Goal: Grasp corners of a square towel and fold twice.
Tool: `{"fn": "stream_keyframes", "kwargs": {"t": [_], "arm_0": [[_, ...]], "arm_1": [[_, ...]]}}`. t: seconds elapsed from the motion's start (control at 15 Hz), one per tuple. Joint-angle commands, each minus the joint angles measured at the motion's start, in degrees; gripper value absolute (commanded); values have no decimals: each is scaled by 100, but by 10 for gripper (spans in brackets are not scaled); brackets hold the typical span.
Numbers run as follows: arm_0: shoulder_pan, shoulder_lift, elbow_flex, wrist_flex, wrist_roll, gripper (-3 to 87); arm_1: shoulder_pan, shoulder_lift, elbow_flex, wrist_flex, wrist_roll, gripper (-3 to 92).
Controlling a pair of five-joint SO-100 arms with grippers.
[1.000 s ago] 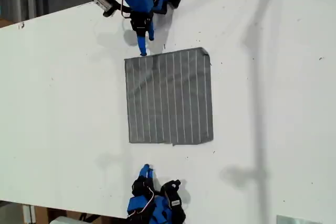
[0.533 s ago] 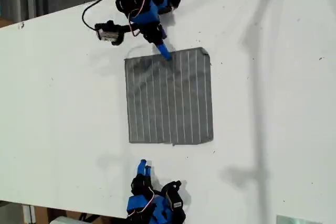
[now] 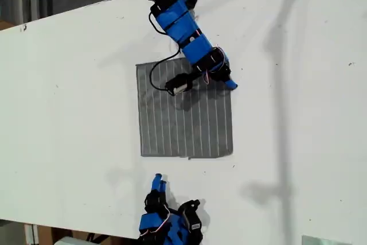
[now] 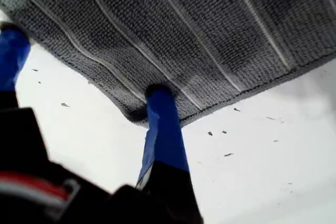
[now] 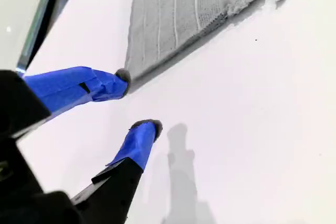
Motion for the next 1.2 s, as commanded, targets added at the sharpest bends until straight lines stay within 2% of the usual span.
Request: {"fn": "stream_keyframes", "kwargs": {"t": [0.0,0.13,0.2,0.4,0.53,0.8,0.87,0.93,1.0,1.07,1.13], "arm_0": [[88,35,26,-211,62,162],[105,35,26,-237,88,162],[105,35,26,-237,97,162],[123,35,26,-246,105,162],[141,35,26,-246,114,162],[237,35,26,-255,114,164],[316,35,26,-237,79,168],[378,35,18,-229,62,169],[457,35,18,-229,35,170],[571,35,9,-237,9,172],[800,35,-26,-229,-132,167]], "arm_1": [[149,149,97,141,-18,441],[404,879,0,1116,-229,451],[501,1327,62,1345,-316,454],[492,2408,703,1362,-316,463],[343,2865,1635,721,-132,461],[149,3656,4034,-1441,246,448],[211,3604,4131,-1705,185,434],[281,3366,4140,-2039,62,384],[343,2988,4104,-2443,-9,277],[387,2487,3841,-2681,-88,70],[413,1986,3287,-2637,-220,-1]]}}
